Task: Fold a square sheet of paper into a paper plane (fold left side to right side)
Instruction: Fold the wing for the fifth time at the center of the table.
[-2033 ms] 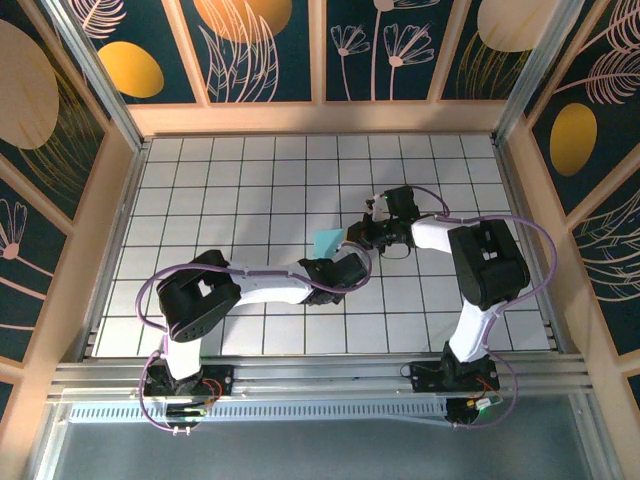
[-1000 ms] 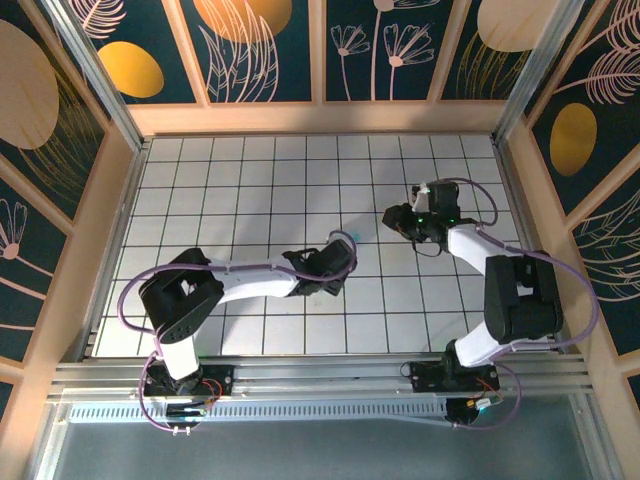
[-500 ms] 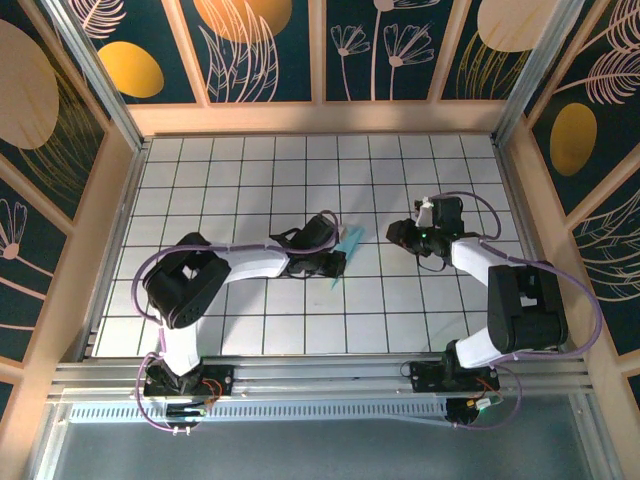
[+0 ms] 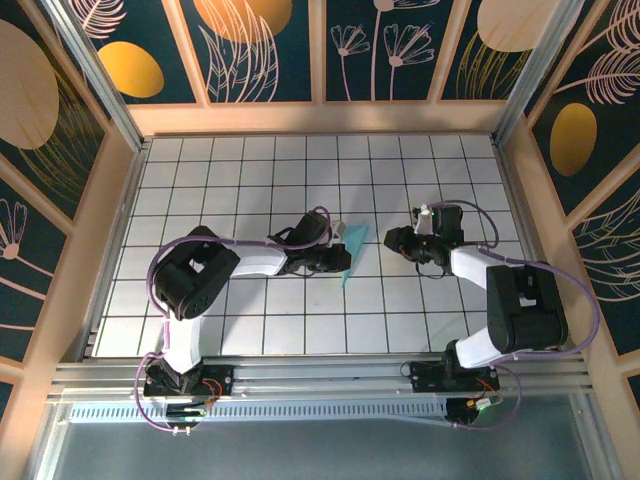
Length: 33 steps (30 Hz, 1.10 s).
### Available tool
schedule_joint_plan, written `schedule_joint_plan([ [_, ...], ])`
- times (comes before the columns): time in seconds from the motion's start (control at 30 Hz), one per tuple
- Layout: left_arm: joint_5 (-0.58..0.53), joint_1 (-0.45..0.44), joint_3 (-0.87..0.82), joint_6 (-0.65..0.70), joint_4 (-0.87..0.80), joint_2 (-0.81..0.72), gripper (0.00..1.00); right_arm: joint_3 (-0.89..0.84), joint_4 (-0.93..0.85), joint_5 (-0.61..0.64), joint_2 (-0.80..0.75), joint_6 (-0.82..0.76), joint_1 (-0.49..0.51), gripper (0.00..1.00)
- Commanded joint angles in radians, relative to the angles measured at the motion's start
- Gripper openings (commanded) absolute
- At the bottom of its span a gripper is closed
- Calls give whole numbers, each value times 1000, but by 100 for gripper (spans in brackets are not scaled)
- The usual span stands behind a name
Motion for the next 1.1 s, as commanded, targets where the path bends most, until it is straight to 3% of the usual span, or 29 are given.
schedule_joint_plan([
  [0.0,51,14,-30,-73,106,28,0,-20,83,-30,-2,63,11,34],
  [0.6,120,27,-85,-203,303,85,0,64,120,121,134,221,161,34],
  [1.07,132,38,-109,-240,358,95,0,125,126,164,216,259,209,34],
])
